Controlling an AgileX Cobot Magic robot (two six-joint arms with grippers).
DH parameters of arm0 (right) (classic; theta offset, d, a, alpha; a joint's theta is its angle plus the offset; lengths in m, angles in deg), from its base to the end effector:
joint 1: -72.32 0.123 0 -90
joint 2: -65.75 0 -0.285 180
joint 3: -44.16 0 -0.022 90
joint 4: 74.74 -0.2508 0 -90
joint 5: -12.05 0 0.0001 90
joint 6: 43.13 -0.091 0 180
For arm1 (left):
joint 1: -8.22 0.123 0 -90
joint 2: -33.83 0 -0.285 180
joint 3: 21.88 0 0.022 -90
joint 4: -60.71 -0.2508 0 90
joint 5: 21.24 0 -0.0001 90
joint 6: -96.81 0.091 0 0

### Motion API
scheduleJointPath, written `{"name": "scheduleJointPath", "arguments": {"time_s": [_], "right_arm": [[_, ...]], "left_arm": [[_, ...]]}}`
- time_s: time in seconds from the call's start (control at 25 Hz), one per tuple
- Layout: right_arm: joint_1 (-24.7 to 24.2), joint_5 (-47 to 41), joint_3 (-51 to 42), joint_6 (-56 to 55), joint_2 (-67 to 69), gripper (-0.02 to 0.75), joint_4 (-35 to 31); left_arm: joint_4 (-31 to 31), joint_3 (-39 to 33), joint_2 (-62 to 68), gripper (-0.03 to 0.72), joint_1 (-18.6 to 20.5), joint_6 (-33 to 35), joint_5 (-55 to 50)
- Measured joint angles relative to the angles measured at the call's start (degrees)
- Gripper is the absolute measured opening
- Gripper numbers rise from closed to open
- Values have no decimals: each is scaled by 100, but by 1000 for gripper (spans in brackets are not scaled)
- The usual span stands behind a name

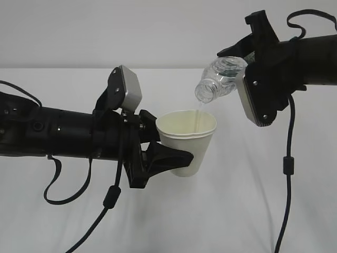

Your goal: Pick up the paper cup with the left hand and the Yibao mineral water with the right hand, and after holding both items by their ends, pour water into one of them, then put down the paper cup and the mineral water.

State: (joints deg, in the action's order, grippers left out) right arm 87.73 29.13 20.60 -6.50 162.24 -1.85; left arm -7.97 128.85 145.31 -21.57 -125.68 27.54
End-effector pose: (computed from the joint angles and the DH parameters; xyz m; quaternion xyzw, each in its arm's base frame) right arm 0.3206 0.1148 0.2628 -0.7730 0.3230 -0.3056 0.4524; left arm 0.2611 -0.2229 0.1771 0.4930 0.6523 -0.3762 0.4357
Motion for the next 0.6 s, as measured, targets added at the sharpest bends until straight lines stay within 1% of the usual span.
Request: {"name": "scheduleJointPath", "arguments": {"time_s": [0.6], "right_arm": [[0,0,0,0,0,424,23]], "left_arm": [[0,0,0,418,0,0,0]]}}
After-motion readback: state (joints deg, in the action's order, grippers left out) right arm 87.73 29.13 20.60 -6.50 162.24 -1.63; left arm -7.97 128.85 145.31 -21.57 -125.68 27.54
